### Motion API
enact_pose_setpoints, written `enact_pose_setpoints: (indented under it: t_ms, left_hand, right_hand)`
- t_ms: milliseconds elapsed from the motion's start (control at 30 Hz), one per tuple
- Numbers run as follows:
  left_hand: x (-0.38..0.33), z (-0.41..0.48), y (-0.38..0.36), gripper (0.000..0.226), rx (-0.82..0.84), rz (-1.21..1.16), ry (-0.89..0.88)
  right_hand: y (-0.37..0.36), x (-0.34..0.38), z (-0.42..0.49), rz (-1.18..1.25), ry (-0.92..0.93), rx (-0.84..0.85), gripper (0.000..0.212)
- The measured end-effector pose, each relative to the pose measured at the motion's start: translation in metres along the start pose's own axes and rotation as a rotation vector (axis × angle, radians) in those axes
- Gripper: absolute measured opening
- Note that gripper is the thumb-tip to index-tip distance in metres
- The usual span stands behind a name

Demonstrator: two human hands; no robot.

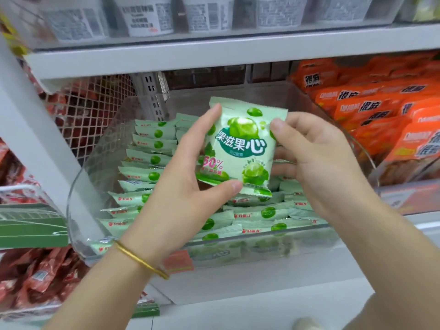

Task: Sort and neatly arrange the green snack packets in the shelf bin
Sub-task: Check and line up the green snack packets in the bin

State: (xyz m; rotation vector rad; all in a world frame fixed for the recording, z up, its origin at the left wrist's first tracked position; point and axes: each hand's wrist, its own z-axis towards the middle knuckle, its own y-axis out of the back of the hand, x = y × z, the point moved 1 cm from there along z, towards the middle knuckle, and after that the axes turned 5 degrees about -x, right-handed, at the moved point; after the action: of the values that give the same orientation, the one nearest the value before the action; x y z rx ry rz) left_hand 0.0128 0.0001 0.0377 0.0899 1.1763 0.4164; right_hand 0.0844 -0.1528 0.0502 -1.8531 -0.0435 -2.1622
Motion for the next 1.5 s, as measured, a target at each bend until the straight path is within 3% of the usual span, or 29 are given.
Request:
enact_pose_setpoints:
  t_ms: [300,467,567,633,767,900,1067,1200,1500]
  left_hand:
    - [-0.003,-0.006,0.002,0.083,0.001,0.057,-0.026]
    - [-0.004,-0.006,0.007,0.062,-0.225,0.611,-0.23]
    - [-0.006,-0.007,0.007,0.052,-0.264,0.722,-0.288]
    - [-0.007,-0.008,0.006,0.05,-0.228,0.676,-0.26]
    - [-0.007,-0.01,0.003,0.072,-0.141,0.589,-0.17]
    - [-0.007,-0.007,0.003,0.063,-0.146,0.422,-0.081]
    - [-0.015,-0.009,0.003,0.029,-0.01,-0.017,0.086]
    - [-0.012,-0.006,0.0,0.039,0.044,-0.321,0.181]
    - [-0.017,-0.008,-0.005,0.064,0.089,-0.34,0.087]
  right_hand:
    - [-0.004,-0.002,-0.006,0.052,0.02,-0.044,0.008]
    - [-0.006,-0.003,-0.009,0.177,-0.018,-0.023,0.006]
    - [-0.009,-0.003,-0.012,0.245,-0.045,0.01,0.006]
    - [-0.011,-0.001,-0.014,0.277,-0.055,0.051,0.011]
    - [-0.012,0.002,-0.018,0.284,-0.049,0.158,0.034]
    - [-0.013,0.0,-0.017,0.205,-0.022,0.148,0.045]
    - [-0.006,-0.002,-0.011,0.051,0.078,0.004,0.026]
    - [-0.009,0.003,-0.011,0.156,0.098,0.06,0.027]
    - [-0.007,-0.001,-0.008,0.147,0.103,-0.029,0.022]
